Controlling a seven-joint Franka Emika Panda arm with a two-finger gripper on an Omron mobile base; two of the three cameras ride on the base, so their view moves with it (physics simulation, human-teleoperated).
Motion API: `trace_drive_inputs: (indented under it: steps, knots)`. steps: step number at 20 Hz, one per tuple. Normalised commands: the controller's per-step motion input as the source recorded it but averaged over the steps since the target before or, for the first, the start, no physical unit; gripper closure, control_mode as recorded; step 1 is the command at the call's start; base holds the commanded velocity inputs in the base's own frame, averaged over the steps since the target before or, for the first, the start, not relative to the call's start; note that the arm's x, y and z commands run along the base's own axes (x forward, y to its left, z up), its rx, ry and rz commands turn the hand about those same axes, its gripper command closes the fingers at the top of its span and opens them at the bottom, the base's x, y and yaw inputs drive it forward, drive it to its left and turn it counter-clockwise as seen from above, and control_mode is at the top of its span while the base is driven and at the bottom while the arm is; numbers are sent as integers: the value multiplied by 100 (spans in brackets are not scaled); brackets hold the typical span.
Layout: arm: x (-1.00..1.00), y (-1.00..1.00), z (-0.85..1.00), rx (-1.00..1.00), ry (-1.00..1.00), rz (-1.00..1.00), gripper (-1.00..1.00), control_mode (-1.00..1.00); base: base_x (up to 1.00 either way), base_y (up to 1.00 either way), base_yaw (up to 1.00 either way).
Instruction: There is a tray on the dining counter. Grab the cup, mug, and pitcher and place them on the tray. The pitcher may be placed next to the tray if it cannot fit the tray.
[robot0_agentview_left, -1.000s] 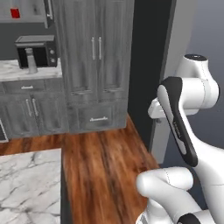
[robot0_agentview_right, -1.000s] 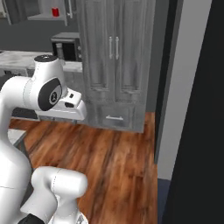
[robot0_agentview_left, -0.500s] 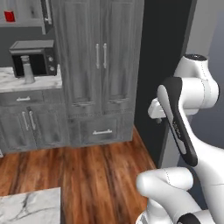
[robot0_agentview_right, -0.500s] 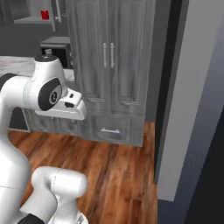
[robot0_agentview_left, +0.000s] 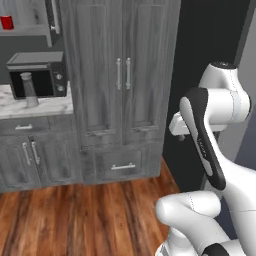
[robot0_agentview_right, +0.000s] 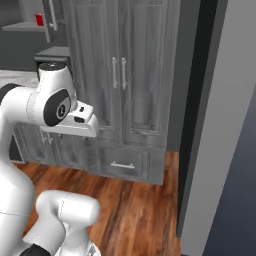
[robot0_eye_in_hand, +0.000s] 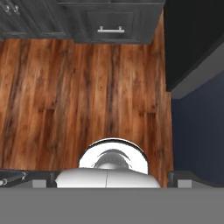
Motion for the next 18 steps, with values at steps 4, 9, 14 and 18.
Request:
trace_drive_inputs:
  steps: [4,9,14,18]
  knots:
    - [0,0,0,0,0,0,-100,100,45,0,18]
    - [0,0,0,0,0,0,-100,100,23,0,30]
    - [0,0,0,0,0,0,-100,100,22,0,34]
    - [0,0,0,0,0,0,-100,100,40,0,35]
